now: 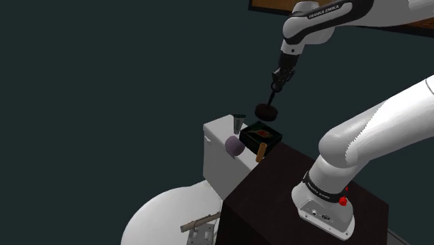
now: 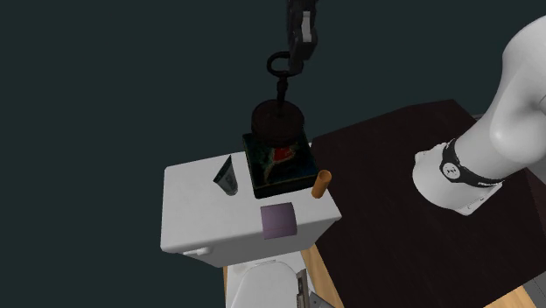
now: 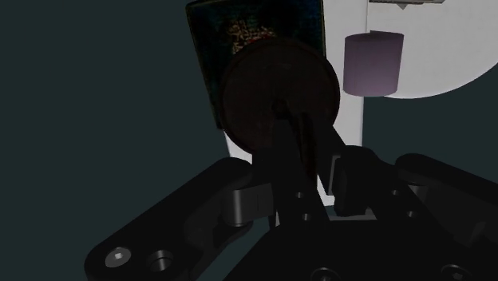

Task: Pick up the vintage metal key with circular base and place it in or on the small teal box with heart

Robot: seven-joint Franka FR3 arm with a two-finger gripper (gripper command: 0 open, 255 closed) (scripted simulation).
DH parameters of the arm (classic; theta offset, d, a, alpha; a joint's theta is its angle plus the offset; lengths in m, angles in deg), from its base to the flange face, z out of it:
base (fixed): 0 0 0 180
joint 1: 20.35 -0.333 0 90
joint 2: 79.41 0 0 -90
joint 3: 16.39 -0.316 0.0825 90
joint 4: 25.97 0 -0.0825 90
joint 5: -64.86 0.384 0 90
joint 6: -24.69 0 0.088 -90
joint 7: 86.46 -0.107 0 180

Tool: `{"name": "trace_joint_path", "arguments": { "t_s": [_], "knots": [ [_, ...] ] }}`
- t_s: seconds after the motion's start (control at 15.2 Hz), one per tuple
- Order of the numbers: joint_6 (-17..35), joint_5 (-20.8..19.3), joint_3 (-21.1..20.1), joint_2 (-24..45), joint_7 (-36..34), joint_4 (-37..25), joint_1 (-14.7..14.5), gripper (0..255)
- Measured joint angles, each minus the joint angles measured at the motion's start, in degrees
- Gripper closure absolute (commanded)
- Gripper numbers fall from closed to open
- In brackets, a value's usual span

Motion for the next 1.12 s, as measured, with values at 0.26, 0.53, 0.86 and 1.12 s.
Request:
{"name": "trace_joint_path", "arguments": {
  "t_s": [0.26, 0.53, 0.86, 1.12],
  "knots": [
    [3.52, -0.14, 0.50, 1.09, 0.17, 2.44, 0.07, 255],
    [6.72, -0.20, 1.00, 2.34, 0.42, 4.39, 0.10, 255],
    [11.31, -0.15, 1.50, 4.29, 0.50, 7.07, -0.02, 255],
    [14.91, 0.00, 2.22, 6.47, 1.10, 8.51, -0.06, 255]
  ]
}}
